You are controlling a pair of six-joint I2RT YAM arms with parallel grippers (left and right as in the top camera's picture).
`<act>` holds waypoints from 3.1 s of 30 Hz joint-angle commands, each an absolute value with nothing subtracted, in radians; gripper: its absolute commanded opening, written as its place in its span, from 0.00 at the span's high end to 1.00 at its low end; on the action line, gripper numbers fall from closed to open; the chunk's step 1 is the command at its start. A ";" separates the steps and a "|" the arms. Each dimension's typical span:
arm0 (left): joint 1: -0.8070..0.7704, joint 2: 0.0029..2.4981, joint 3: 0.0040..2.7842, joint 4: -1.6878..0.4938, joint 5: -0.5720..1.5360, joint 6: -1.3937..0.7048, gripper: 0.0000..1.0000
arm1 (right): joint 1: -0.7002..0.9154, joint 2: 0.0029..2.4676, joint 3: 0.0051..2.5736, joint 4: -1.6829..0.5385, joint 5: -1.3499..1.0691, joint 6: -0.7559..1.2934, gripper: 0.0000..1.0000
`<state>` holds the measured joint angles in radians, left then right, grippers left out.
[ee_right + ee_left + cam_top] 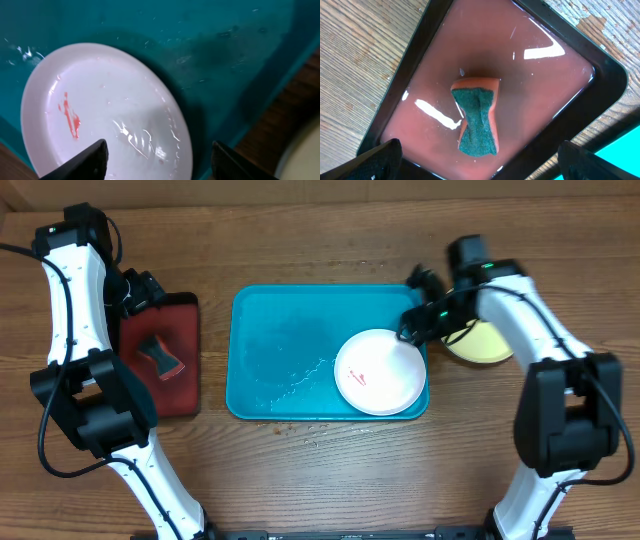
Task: Clean dirty plates on tray and stack at the side
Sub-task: 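Move the right gripper to the white plate rim and grasp it, then pick up the sponge from the red tray with the left gripper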
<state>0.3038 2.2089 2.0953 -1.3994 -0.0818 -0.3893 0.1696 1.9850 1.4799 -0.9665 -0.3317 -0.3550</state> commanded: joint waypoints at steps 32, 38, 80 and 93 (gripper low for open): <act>0.314 2.203 2.112 -1.402 -0.077 -0.389 0.00 | 0.308 2.045 1.380 -0.849 -0.196 -0.035 0.90; 0.314 2.203 2.112 -1.402 -0.077 -0.389 0.00 | 0.399 2.045 1.380 -0.706 -0.195 0.240 0.92; 0.314 2.203 2.112 -1.402 -0.077 -0.389 0.00 | 0.434 2.090 1.380 -0.673 -0.231 0.194 0.71; 0.314 2.203 2.112 -1.340 0.012 -0.396 0.00 | 0.434 2.090 1.378 -0.641 -0.226 0.194 0.85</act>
<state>0.3038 2.2089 2.0953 -1.3128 -0.0601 -0.3893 0.4328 2.0674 1.3853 -0.6445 -0.2348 0.1921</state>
